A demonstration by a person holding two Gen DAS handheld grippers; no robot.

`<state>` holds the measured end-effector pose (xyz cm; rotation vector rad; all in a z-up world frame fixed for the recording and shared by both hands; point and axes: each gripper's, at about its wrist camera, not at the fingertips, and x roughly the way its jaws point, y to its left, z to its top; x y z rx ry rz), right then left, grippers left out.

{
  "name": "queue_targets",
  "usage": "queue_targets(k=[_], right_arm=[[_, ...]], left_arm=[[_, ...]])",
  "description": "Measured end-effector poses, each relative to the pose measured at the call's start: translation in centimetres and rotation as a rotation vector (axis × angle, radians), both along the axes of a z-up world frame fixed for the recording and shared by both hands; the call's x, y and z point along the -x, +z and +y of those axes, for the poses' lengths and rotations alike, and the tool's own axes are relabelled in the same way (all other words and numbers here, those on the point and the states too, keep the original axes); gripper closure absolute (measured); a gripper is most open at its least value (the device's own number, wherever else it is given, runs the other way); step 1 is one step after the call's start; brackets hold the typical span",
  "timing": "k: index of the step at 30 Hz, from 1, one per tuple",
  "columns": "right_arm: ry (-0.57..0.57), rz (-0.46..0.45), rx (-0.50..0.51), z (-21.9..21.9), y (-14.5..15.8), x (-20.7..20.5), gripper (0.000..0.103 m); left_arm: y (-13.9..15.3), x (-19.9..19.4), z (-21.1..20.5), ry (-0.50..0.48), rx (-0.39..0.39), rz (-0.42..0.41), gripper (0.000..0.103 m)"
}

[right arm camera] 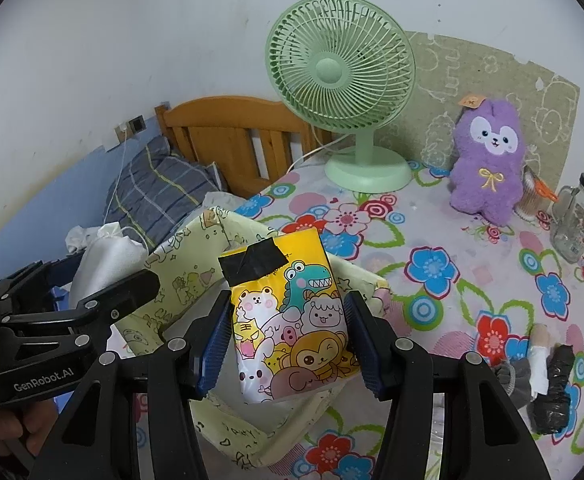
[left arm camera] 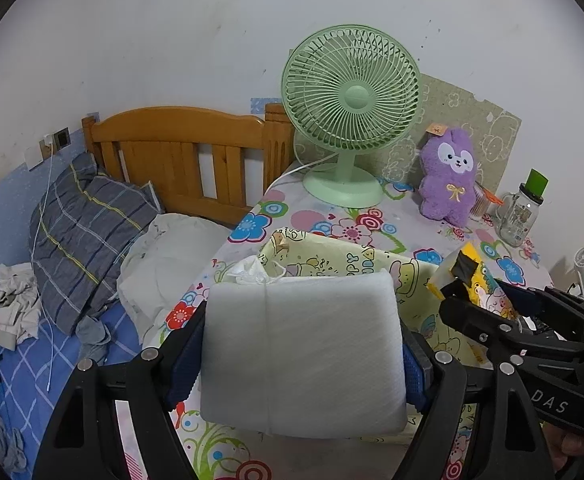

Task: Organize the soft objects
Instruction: 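Carry the white pad and tissue pack toward the yellow fabric box, then release the pad and tissue pack into the yellow fabric box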

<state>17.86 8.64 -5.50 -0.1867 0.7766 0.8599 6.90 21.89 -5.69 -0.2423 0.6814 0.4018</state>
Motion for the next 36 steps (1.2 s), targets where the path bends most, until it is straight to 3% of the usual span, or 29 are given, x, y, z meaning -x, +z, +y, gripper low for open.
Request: queue_targets(k=[11, 15, 22, 36], right_arm=[[0.011, 0.012, 0.010, 0.7, -0.6, -0.1, 0.044], [0.015, 0.008, 0.017, 1.0, -0.7, -0.1, 0.042], [0.011, 0.000, 0.025, 0.9, -0.8, -0.3, 0.024], [-0.001, -0.020, 0.000, -0.6, 0.7, 0.3, 0.024]], left_arm=[[0.0, -0.1, 0.5, 0.008, -0.005, 0.007, 0.019], [0.0, 0.0, 0.8, 0.018, -0.006, 0.004, 0.013], [0.3, 0.4, 1.3, 0.025, 0.011, -0.018, 0.008], [1.5, 1.0, 0.1, 0.014, -0.001, -0.044, 0.007]])
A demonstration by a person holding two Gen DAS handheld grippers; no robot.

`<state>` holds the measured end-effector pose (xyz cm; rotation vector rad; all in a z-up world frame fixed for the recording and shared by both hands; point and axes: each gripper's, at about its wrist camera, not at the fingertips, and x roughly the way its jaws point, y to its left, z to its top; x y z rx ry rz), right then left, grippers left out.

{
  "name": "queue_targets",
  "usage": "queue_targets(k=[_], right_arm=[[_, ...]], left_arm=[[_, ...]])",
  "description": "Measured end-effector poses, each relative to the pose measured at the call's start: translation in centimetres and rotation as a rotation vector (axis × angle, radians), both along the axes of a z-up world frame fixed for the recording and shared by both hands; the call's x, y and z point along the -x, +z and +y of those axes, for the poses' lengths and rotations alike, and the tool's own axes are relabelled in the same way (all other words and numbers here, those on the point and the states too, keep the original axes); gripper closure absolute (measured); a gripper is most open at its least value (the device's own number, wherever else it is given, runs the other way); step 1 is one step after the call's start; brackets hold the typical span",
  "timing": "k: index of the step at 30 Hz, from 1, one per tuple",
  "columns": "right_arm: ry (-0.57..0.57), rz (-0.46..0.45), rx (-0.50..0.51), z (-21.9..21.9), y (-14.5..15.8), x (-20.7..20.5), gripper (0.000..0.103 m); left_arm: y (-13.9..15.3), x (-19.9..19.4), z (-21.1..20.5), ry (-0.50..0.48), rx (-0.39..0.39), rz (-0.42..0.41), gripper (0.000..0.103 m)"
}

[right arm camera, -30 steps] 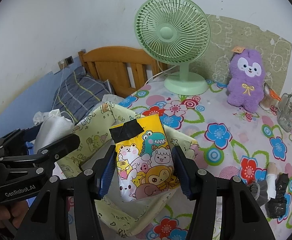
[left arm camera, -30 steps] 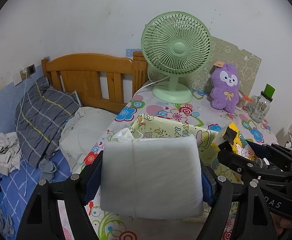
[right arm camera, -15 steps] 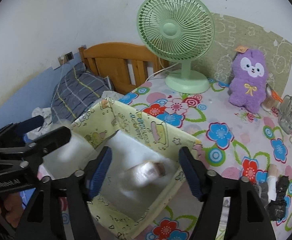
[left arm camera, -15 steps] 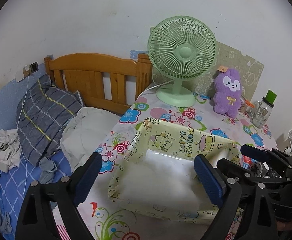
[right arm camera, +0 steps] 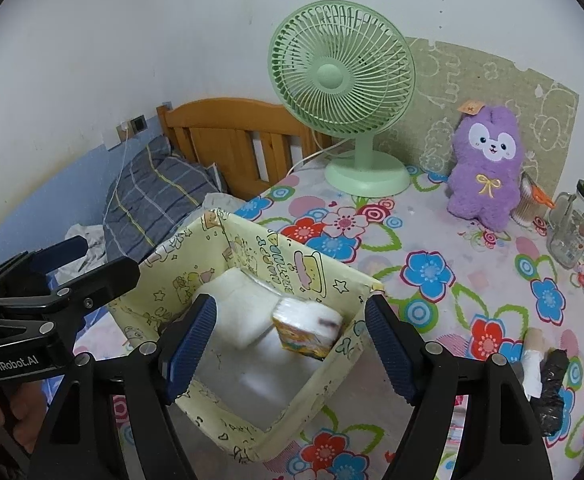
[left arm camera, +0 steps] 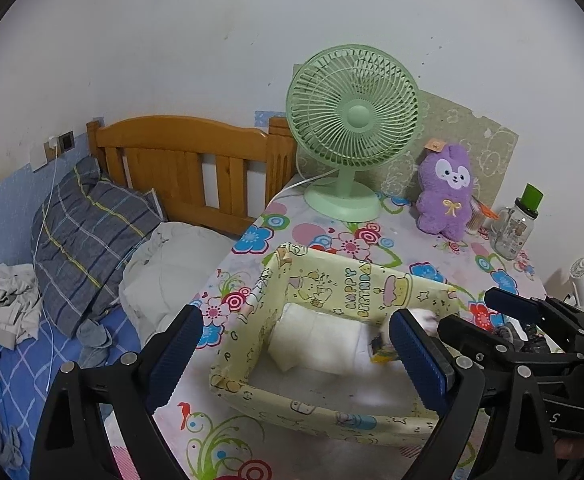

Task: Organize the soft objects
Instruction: 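Release the pad and tissue pack into the yellow fabric box, then move both tools back over the table toward the remaining items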

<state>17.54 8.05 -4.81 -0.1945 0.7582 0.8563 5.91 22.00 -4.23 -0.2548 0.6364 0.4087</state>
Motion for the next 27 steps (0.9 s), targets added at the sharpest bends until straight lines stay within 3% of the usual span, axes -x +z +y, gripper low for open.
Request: queue_targets(k=[14, 27], right_arm=[[-0.039, -0.024, -0.031, -3.7, 1.7, 0.8, 0.024], [-0.131, -0.048, -0.038, -10.5, 3.0, 1.7, 0.024]], left_arm=[[1.4, 0.6, -3.5, -0.042, -0.029, -0.025, 0.007], [2.3, -0.1, -8.8, -0.138, -0.030, -0.047, 0.007]])
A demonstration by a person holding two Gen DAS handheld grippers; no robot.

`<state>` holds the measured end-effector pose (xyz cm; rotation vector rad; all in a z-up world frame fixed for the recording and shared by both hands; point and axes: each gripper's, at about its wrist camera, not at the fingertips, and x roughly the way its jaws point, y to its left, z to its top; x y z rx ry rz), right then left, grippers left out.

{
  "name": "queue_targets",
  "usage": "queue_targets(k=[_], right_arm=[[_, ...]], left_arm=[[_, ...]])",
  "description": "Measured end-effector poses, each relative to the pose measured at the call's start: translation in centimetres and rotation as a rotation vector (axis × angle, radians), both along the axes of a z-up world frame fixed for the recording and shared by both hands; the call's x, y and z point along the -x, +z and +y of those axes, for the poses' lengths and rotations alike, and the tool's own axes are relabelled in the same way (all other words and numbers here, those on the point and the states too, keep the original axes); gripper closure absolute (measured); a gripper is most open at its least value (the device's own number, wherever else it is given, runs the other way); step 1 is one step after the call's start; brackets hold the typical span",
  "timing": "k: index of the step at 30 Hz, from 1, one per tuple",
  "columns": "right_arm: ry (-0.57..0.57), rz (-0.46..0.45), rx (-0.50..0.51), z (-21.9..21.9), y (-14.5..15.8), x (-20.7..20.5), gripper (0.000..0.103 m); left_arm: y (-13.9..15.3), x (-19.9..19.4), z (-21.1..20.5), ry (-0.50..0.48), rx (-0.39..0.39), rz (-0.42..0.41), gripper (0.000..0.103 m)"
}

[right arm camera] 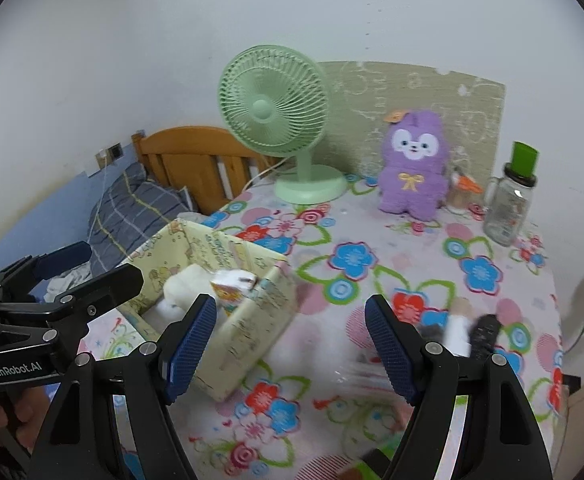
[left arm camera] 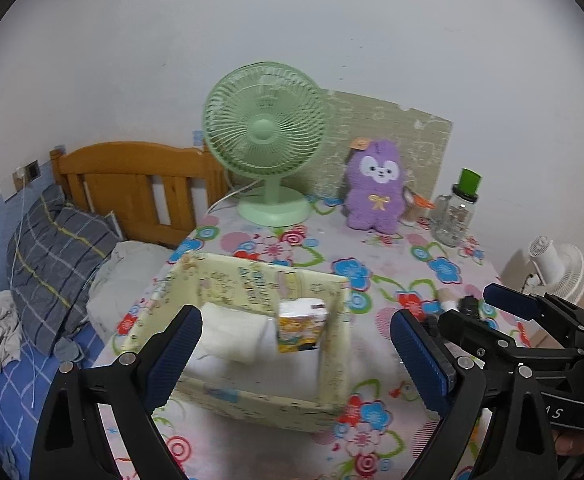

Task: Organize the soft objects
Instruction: 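Move both tools back over the table toward the remaining items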

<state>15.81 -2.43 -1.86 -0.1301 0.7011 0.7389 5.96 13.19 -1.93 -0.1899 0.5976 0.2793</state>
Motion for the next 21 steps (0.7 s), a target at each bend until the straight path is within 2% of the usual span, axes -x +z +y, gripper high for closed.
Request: queue_targets(k=[7, 21], right_arm=[[-0.062, -0.006, -0.005, -3.7, 0.4, 0.5, 0.024], [-0.209, 0.010, 0.020, -11.8, -0.8, 1.7, 0.024]], left_arm=[[0.3, -0.3, -3.2, -0.056, -0.002, -0.006, 0.006], [-1.1, -1.9, -10.3, -0.202, 0.023, 0.024, 0.006]])
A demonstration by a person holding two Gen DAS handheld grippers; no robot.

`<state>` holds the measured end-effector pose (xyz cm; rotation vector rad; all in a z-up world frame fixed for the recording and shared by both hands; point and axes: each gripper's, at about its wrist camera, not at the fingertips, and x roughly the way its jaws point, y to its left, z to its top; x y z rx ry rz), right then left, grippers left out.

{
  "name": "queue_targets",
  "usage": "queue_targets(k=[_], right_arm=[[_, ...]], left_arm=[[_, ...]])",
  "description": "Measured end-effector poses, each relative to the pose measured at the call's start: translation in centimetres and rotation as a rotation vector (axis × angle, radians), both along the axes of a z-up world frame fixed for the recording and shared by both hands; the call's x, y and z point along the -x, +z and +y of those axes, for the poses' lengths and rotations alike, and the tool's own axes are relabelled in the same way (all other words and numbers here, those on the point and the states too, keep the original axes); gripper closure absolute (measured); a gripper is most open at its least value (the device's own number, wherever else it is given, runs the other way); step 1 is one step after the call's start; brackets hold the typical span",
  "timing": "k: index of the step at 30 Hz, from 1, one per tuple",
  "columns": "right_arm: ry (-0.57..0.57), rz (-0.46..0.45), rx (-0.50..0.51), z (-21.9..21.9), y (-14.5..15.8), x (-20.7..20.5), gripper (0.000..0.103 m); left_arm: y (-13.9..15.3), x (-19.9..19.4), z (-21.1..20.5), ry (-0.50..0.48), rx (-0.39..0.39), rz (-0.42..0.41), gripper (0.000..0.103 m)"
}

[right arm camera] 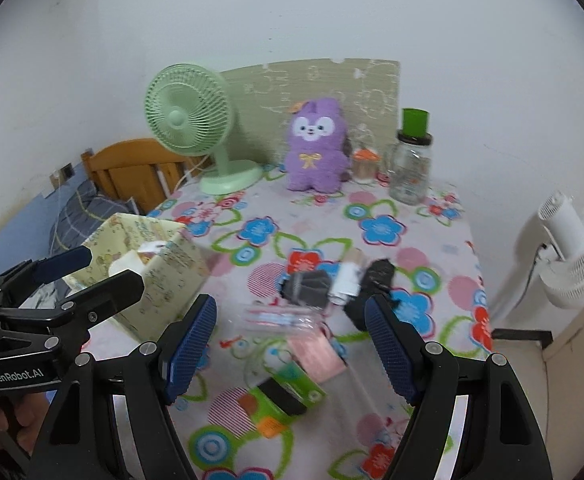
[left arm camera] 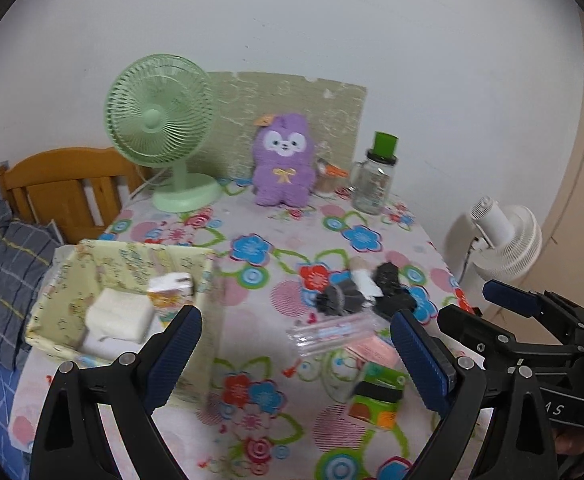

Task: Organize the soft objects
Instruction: 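Move both tools back over the table toward the remaining items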

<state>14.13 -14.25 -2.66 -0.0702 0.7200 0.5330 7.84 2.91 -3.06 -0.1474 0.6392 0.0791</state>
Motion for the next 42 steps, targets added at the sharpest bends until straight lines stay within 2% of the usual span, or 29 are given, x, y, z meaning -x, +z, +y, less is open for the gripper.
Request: queue_targets(k=[17, 31, 37, 38, 39, 40, 42], right_arm=[[-0.117, 0.138, -0.002, -6.6, -6.1, 0.2, 0.024], [-0.173, 0.276, 0.005, -8.7, -12.6, -1.4, 0.024], [-0.192, 0.279, 0.020, -9.1, -13.4, -1.7, 0.024], [-0.195, 0.278, 0.020, -9.2, -13.4, -1.7, 0.024], [-0.193, 0.279, 0.015, -9.3, -13.4, -1.7, 0.024], [-0.189, 0.281, 0.009, -9.3, -13.4, -1.7, 0.024], [-0.179, 0.282, 0.007, -9.1, -13.4, -1.6, 0.024]], left_arm=[[-5.7, -2.7, -6.2, -0.146, 0.027, 0.148, 0.006], [-11.6, -5.5, -7.9, -0.184, 0.027, 0.287, 0.006], [-13.3, -6.4, -8.1, -0.211, 0.047, 0.337, 0.007], [-13.4, -6.5, -8.1, -0.209, 0.038, 0.341, 0.010], [-13.6, -6.5, -8.2, -0.208, 0.026, 0.345, 0.018], [-13.8, -6.6, -8.4, -0.212, 0.014, 0.353, 0.020], [-13.9, -6.6, -8.7, -0.220, -0.010, 0.355, 0.032]])
